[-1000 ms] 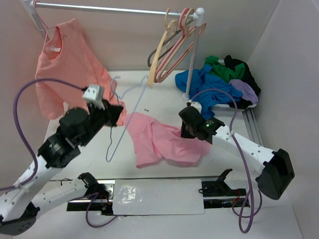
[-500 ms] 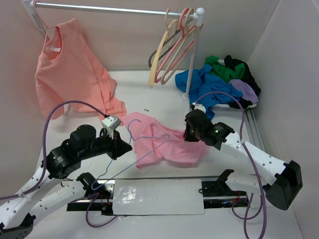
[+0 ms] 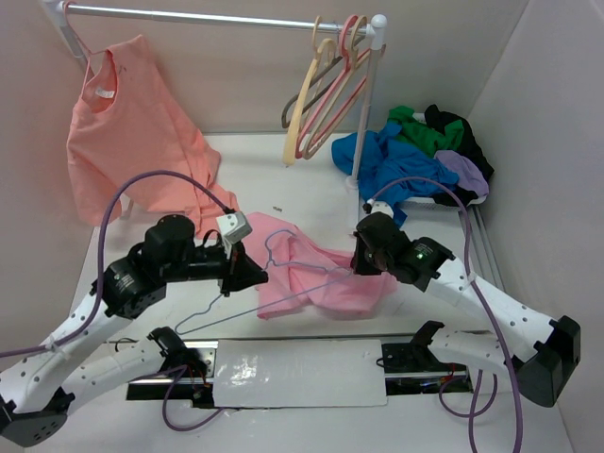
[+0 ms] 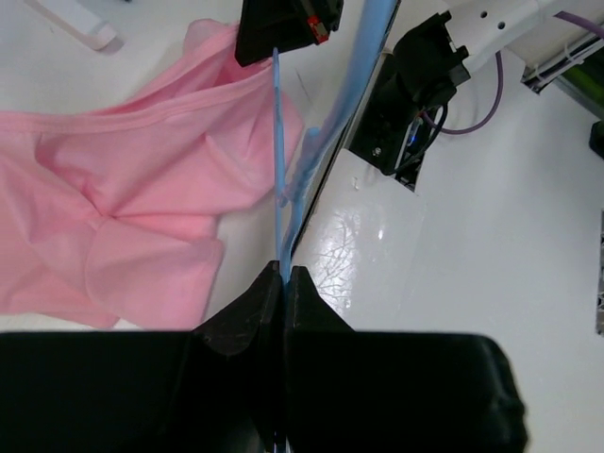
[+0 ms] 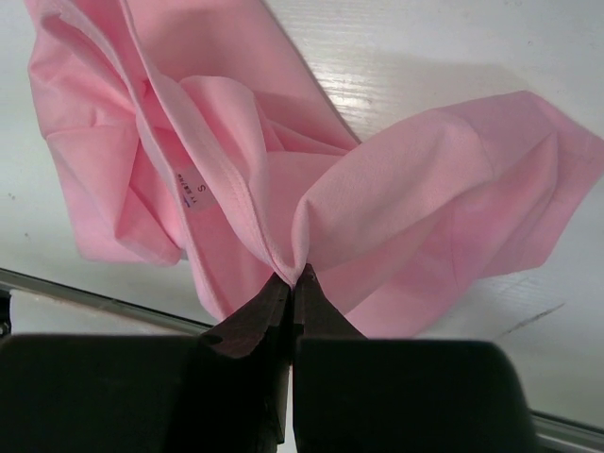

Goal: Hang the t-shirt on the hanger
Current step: Place tshirt on hanger

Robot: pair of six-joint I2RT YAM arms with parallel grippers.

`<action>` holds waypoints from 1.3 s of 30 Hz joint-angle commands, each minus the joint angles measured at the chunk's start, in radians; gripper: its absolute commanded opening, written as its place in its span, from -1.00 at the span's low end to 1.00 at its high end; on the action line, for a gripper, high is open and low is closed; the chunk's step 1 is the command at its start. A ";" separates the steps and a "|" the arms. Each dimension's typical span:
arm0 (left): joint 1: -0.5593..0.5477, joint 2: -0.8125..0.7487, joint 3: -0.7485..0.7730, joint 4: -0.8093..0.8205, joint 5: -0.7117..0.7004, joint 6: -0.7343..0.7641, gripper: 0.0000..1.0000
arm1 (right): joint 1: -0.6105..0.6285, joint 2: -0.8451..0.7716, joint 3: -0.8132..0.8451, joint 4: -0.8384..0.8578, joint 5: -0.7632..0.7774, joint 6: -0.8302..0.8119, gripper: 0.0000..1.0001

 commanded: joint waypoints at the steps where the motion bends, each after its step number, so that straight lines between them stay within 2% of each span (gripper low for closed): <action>1: -0.004 0.050 0.080 0.076 0.025 0.093 -1.00 | 0.018 -0.022 0.017 -0.026 -0.004 -0.026 -1.00; 8: -0.004 0.129 0.213 -0.045 -0.067 0.212 -1.00 | 0.018 -0.022 0.017 -0.035 -0.004 -0.026 -1.00; 16: -0.026 0.211 0.243 -0.098 -0.041 0.271 -1.00 | 0.018 -0.022 0.027 -0.035 -0.004 -0.036 -1.00; 19: -0.035 0.211 0.243 -0.123 -0.094 0.283 -1.00 | 0.018 -0.022 0.036 -0.044 -0.004 -0.036 -1.00; 25: -0.006 0.168 0.234 -0.123 -0.104 0.304 -1.00 | 0.018 -0.022 0.054 -0.054 -0.004 -0.045 -1.00; 32: 0.015 0.212 0.224 -0.102 -0.038 0.324 -1.00 | 0.027 -0.013 0.073 -0.044 -0.029 -0.063 -1.00; 39: 0.015 0.289 0.279 -0.102 0.056 0.375 -1.00 | 0.027 -0.013 0.120 -0.089 -0.029 -0.074 -1.00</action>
